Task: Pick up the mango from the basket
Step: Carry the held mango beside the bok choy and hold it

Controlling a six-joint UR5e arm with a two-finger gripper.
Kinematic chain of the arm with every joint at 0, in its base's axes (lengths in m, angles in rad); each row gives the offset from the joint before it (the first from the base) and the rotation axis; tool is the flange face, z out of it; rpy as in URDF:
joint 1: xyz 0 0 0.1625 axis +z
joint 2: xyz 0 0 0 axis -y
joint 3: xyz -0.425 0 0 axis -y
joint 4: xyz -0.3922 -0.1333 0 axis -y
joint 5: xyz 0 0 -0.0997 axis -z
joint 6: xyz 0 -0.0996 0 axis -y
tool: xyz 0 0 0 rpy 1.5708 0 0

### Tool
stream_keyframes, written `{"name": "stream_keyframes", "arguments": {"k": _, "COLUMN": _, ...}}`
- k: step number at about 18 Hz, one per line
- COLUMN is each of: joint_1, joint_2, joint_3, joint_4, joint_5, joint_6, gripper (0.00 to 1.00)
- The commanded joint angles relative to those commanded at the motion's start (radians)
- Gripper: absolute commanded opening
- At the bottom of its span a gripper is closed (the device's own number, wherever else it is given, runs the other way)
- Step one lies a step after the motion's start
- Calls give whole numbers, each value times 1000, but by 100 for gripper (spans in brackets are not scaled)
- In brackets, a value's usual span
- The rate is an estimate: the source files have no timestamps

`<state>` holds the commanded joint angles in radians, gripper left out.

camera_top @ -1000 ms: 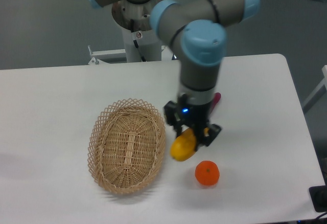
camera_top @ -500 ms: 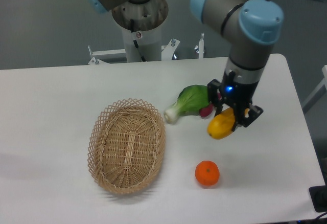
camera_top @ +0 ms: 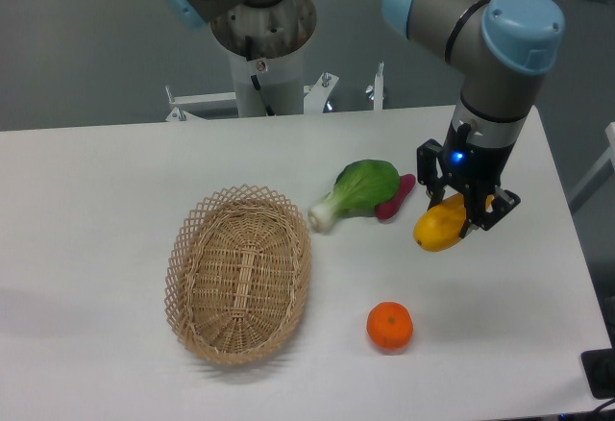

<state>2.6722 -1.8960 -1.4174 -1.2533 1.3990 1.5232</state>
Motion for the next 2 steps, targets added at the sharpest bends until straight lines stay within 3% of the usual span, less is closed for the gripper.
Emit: {"name": "stream_keyframes", "arguments": {"k": 2, "joint_1": 3, "joint_2": 2, "joint_3": 2, "joint_4": -2, "joint_5": 0, "joint_6": 0, "gripper": 47}}
